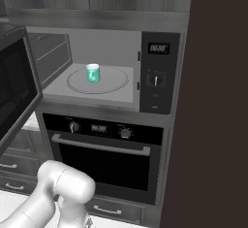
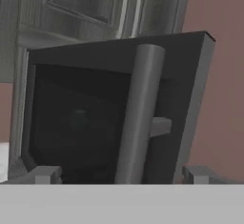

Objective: Pick the mug from the counter and place it inside the microwave. Then close the microwave.

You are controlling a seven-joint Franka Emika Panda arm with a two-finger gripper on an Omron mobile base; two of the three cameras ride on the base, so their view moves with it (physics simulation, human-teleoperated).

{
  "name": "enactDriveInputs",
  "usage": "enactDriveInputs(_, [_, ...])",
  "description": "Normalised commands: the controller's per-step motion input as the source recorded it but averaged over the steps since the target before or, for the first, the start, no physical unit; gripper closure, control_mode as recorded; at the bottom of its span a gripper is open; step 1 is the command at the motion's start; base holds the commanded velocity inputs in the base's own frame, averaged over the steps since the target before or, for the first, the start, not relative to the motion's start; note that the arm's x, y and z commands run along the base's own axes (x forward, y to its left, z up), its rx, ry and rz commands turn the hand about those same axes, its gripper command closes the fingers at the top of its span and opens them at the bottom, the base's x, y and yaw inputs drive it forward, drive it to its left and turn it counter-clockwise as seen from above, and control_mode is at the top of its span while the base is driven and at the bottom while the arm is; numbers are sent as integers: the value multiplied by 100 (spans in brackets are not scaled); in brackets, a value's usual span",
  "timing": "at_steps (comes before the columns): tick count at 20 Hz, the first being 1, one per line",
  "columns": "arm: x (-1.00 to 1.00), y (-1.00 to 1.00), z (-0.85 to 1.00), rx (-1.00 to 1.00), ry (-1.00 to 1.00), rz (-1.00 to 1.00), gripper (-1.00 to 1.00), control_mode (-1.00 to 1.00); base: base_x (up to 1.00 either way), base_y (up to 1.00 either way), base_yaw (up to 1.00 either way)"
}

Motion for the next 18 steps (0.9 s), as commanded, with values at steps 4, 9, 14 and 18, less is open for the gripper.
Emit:
enactDriveInputs(4, [36, 20, -23, 0, 2, -5, -100, -100, 0, 0, 0])
enactDriveInputs(9, [10, 28, -21, 0, 0, -8, -100, -100, 0, 0, 0])
enactDriveInputs(14, [0, 14, -7, 0, 0, -16, -100, -100, 0, 0, 0])
enactDriveInputs(18, [4, 2, 0, 0, 0, -19, -100, -100, 0, 0, 0])
